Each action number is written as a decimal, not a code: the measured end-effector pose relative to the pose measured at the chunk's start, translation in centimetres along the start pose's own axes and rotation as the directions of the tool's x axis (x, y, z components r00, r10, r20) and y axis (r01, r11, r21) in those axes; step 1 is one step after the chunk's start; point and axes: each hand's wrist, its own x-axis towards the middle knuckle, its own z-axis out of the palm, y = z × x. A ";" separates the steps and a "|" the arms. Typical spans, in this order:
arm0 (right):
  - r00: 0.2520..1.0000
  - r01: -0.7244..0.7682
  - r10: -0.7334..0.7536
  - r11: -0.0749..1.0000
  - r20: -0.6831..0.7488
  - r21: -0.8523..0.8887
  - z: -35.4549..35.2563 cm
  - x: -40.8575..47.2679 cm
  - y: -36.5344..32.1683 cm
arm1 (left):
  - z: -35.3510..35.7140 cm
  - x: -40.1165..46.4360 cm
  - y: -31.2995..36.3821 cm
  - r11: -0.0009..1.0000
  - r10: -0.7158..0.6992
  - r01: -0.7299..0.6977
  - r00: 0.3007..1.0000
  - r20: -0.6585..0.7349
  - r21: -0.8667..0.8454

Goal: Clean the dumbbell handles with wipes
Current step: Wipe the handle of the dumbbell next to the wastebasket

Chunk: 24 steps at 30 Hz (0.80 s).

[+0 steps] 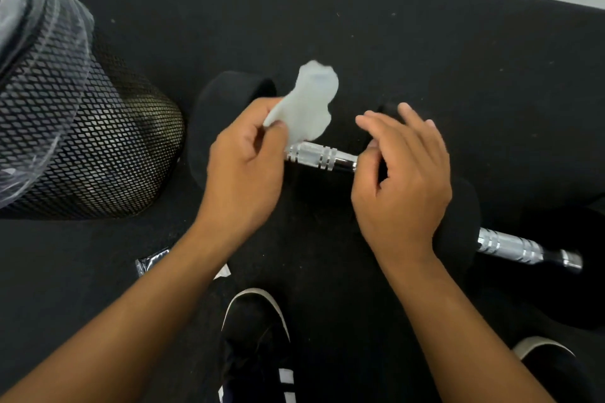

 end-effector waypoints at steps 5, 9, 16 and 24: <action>0.947 -0.319 0.238 0.769 0.216 0.554 -0.9 -2.8 -4.7 | -1.4 -0.8 -0.9 0.867 -0.175 0.219 0.975 0.138 -0.448; 0.620 -0.745 0.424 0.055 0.660 0.665 0.0 -4.8 -7.4 | -1.9 -2.3 -1.3 0.760 -0.215 0.380 0.912 0.349 -0.527; 0.648 -0.713 0.689 0.400 0.324 0.575 0.8 -3.1 -6.0 | -4.0 -2.7 -2.0 0.753 0.371 -0.381 0.919 0.132 0.537; 0.951 -0.169 0.118 0.972 0.285 0.162 6.8 -1.0 -5.5 | -4.3 -1.7 -4.8 0.658 0.220 -0.333 0.943 0.250 0.676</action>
